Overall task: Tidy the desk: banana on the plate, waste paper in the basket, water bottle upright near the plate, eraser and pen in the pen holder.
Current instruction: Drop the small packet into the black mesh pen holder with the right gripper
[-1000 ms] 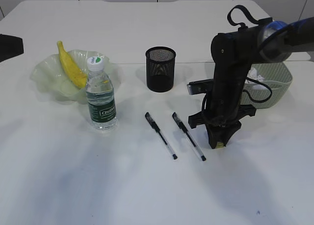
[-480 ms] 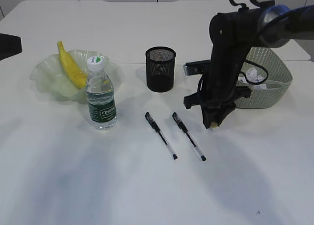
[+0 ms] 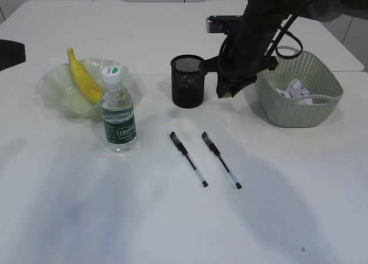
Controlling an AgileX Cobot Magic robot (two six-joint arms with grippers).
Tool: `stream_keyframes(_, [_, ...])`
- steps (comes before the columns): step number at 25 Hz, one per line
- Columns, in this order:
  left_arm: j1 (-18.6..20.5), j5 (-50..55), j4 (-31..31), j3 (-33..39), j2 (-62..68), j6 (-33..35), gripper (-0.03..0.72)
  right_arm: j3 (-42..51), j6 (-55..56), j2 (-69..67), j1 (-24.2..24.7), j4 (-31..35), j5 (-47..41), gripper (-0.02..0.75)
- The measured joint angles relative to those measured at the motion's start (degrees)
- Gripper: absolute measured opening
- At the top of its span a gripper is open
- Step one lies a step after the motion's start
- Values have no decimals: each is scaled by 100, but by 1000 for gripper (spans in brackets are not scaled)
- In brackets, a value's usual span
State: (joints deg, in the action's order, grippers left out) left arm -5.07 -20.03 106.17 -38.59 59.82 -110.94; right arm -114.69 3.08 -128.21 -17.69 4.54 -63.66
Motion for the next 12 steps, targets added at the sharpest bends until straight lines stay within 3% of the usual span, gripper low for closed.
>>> stream_keyframes(12, [0,0,0,0,0,0,512,-94,-177,-62,0,808,1473,185])
